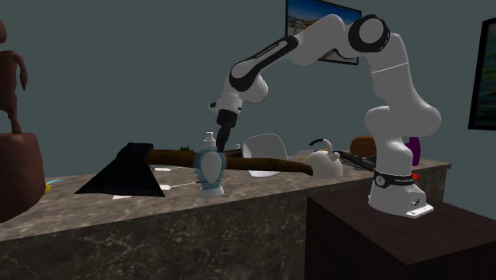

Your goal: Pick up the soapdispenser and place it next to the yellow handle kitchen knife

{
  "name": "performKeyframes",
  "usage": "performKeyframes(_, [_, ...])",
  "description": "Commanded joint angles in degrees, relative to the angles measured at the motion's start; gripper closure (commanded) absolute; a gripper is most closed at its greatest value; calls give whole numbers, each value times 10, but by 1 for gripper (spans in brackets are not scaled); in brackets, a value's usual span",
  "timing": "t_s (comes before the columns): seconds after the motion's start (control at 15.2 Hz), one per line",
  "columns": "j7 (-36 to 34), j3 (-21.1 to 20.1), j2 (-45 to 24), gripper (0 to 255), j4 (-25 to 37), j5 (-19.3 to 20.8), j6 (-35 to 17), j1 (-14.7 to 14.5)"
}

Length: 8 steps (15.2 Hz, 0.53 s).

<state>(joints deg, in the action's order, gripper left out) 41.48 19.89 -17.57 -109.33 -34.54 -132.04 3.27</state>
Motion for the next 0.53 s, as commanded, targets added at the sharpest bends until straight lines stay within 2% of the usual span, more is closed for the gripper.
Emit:
performKeyframes(0.0, [1, -1, -3, 0, 0, -2, -3, 0])
performKeyframes(0.33, [1, -1, -3, 0, 0, -2, -3, 0])
performKeyframes(0.4, [1, -1, -3, 255, 0, -2, -3, 0])
performKeyframes(0.46, [1, -1, -3, 255, 0, -2, -3, 0])
